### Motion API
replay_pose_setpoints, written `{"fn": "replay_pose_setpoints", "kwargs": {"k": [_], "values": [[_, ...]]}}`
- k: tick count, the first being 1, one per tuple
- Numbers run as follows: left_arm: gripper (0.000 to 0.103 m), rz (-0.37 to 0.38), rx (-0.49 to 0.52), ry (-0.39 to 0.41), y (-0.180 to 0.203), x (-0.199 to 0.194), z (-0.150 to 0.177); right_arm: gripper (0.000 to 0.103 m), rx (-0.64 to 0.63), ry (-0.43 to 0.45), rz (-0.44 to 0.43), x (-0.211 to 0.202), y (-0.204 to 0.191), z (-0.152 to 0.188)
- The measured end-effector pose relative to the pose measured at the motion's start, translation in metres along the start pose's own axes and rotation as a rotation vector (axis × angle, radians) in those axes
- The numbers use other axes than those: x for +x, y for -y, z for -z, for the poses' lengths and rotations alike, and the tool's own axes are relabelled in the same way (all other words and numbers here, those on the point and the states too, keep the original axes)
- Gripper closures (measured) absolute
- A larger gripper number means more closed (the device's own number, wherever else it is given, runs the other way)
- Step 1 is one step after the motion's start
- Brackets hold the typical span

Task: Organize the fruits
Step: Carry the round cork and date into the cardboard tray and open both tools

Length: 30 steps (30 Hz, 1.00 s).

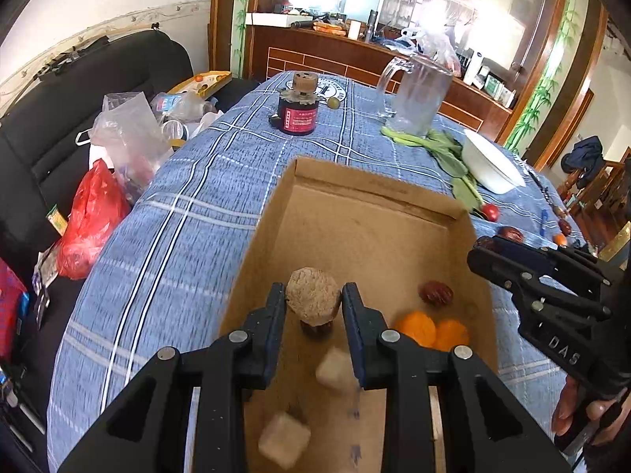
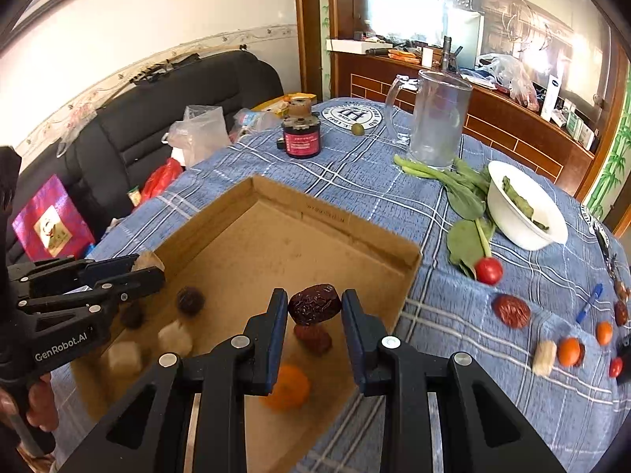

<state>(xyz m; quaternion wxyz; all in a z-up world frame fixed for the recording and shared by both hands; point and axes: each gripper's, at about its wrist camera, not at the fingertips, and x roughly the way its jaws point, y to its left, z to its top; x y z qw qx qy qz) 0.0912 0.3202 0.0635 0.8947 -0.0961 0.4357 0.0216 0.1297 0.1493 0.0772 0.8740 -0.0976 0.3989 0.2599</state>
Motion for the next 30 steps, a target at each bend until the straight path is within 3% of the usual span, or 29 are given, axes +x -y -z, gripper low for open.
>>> {"fn": "replay_pose_setpoints", "kwargs": {"k": [13,30], "values": [[0.075,0.004,-0.002,-0.081,-0.004,0.061,-0.031,0.072,0.088,-0.107,0.014,0.068,0.027,-0.015],[0.075,-0.019,0.023,-0.123,0.002,0.077,-0.028,0.072,0.086,-0.16,0.018,0.089,0.028,-0.013]]}}
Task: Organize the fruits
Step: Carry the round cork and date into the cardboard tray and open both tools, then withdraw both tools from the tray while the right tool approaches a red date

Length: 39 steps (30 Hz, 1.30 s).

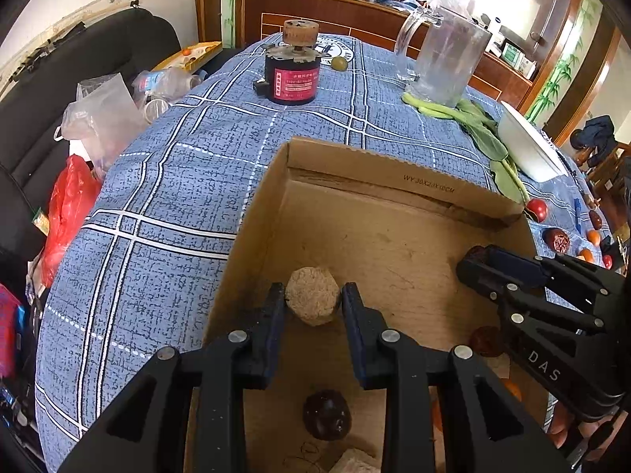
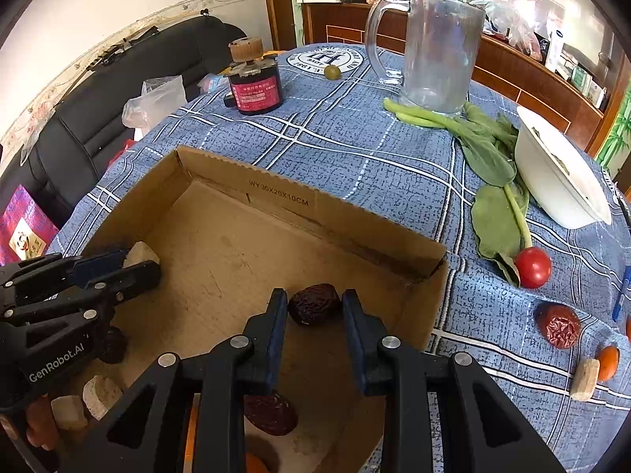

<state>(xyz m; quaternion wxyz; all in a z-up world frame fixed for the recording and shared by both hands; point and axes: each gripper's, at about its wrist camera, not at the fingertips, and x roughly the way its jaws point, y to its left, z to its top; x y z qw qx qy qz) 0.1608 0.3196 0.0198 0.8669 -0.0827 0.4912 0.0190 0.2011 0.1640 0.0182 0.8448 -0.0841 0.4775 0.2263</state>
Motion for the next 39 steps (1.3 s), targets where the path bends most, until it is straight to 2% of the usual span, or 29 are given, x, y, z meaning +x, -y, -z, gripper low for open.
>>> {"fn": "replay_pose_setpoints", "kwargs": {"k": [5,15,17,22,32,39], "values": [[0.072,0.0,0.0,-0.003,0.0,-0.002,0.004,0.069,-0.013,-0.005,0.01,-0.005,-0.004,0.003],[0.051,-0.017,-0.027,0.059,-0.004,-0.029,0.017,0.066,0.023,0.017,0.025,-0.04,-0.003,0.021],[0.049,-0.018,-0.028,0.07,-0.003,-0.035,0.02,0.06,0.03,0.02,0.031,-0.05,-0.004,0.029],[0.041,-0.016,-0.047,0.102,0.005,-0.052,0.028,0.054,0.06,0.043,0.019,-0.076,-0.002,0.047],[0.037,-0.049,-0.047,0.142,0.046,-0.08,0.055,0.054,0.094,0.056,-0.018,-0.11,0.022,0.095],[0.036,-0.039,-0.021,0.113,0.095,-0.082,0.078,0.054,0.139,0.062,-0.036,-0.131,0.062,0.132]]}}
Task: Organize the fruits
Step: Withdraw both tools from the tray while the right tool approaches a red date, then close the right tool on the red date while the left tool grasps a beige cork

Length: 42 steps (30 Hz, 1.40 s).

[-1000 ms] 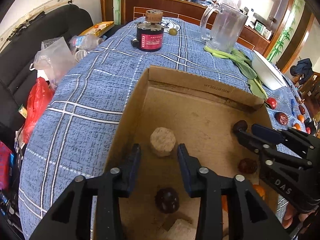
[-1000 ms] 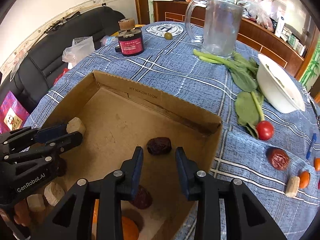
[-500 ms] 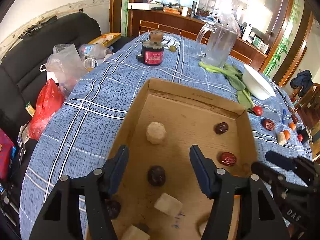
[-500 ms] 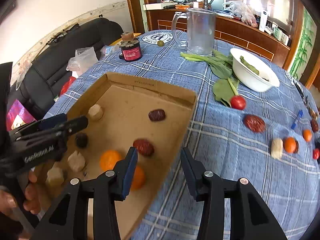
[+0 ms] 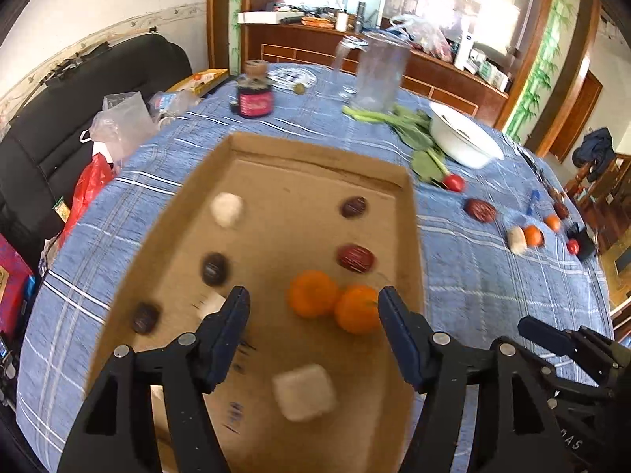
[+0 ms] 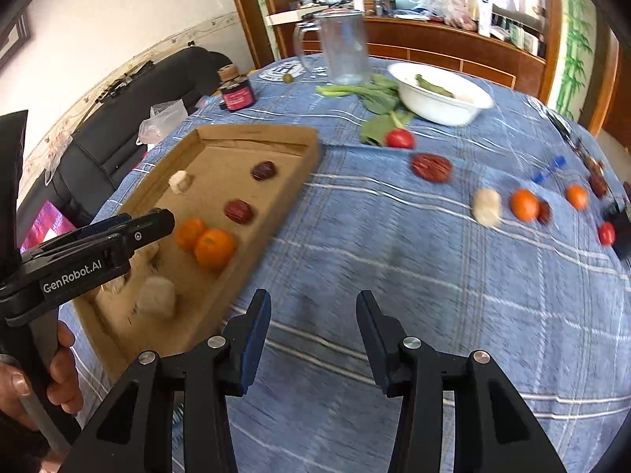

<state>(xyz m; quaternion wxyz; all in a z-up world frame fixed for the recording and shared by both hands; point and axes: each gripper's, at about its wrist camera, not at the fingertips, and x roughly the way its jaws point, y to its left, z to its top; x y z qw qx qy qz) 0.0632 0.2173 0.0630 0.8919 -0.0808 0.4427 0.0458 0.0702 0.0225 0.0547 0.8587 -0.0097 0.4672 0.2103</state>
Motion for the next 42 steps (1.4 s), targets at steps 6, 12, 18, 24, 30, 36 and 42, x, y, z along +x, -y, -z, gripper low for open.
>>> {"fn": "replay_pose_setpoints", "kwargs": {"k": [6,12,18,24,30,36,42], "values": [[0.036,-0.002,0.042,-0.026,0.046,0.002,0.009,0.054,0.067,0.009,0.027,-0.016,0.057,0.017],[0.036,0.011,0.078,-0.045,0.083,0.007,0.013,0.055,0.118,0.021,0.104,-0.023,0.124,0.016],[0.036,0.015,0.138,-0.069,0.121,0.018,0.013,0.055,0.179,0.041,0.16,-0.015,0.192,-0.006],[0.036,0.011,0.194,-0.088,0.152,0.033,0.01,0.055,0.163,0.053,0.157,0.009,0.224,-0.032],[0.036,0.006,0.216,-0.116,0.169,0.048,0.007,0.055,0.036,0.041,0.16,0.036,0.225,-0.046],[0.036,0.005,0.22,-0.126,0.184,0.061,-0.002,0.072,-0.011,0.048,0.113,0.048,0.23,-0.058],[0.036,0.028,0.226,-0.118,0.206,0.077,-0.02,0.083,0.002,0.053,0.112,0.036,0.233,-0.049]]}}
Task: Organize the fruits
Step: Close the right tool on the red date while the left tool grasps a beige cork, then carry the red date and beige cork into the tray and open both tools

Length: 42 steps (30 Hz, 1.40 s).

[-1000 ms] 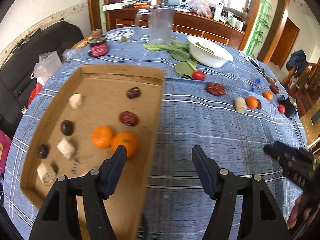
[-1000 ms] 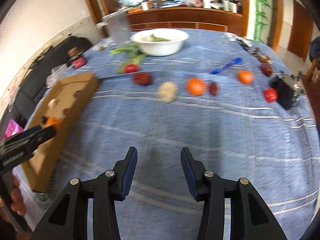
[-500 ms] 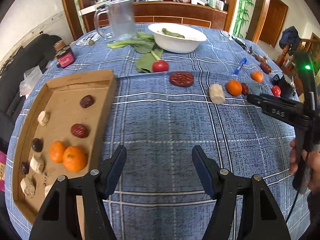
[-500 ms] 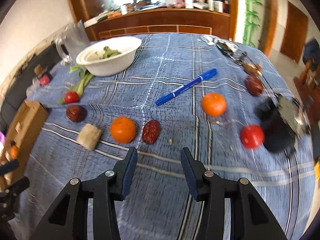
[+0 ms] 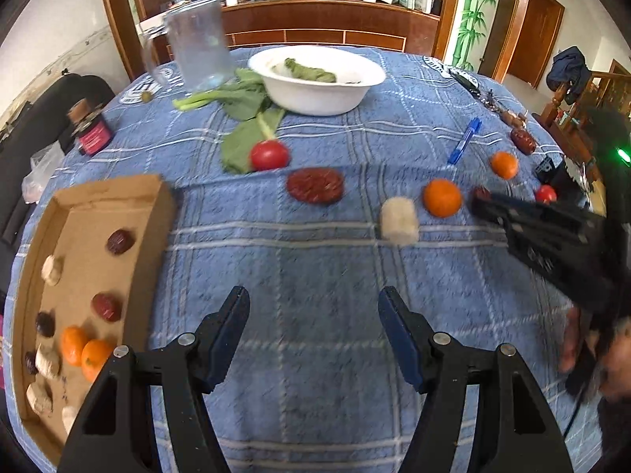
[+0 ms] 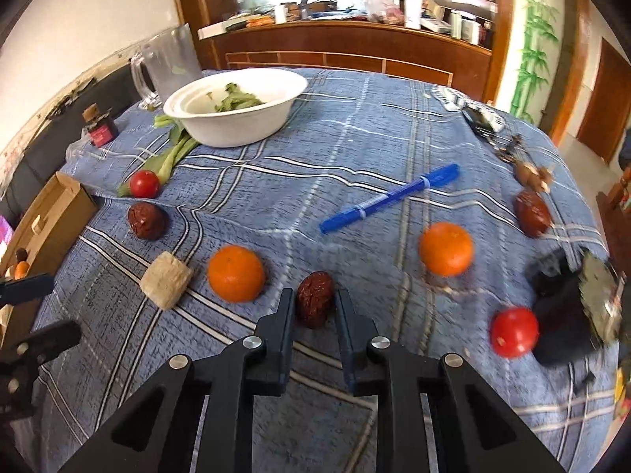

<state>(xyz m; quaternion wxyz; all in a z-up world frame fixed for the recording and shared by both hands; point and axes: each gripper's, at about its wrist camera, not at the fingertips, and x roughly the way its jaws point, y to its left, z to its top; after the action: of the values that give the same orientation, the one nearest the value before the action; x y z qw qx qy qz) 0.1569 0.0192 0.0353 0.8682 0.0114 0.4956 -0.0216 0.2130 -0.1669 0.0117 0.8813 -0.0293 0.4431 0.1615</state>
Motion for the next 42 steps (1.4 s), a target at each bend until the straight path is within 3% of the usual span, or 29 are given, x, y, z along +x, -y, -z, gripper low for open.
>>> {"fn": "replay_pose_setpoints", "kwargs": {"k": [14,15,17,18,25,32,42], "values": [[0.039,0.093,-0.019,-0.027,0.039,0.052,-0.036,0.082,0.097,0.023,-0.044,-0.043,0.018,0.027],[0.056,0.085,-0.016,-0.004,0.039,0.051,-0.035,0.082,0.103,0.023,-0.041,-0.043,0.019,0.027],[0.073,0.093,-0.004,0.004,0.037,0.051,-0.035,0.082,0.11,0.027,-0.04,-0.046,0.019,0.029],[0.076,0.124,-0.011,0.002,0.034,0.05,-0.035,0.082,0.111,0.029,-0.037,-0.048,0.019,0.03],[0.076,0.166,-0.026,-0.008,0.016,0.031,-0.014,0.082,0.129,0.035,-0.031,-0.06,0.008,0.04],[0.076,0.212,-0.021,-0.006,-0.005,-0.005,0.03,0.082,0.128,0.05,-0.02,-0.08,-0.013,0.052],[0.076,0.259,-0.033,0.012,-0.035,-0.054,0.078,0.082,0.124,0.012,-0.025,-0.093,-0.057,0.092]]}}
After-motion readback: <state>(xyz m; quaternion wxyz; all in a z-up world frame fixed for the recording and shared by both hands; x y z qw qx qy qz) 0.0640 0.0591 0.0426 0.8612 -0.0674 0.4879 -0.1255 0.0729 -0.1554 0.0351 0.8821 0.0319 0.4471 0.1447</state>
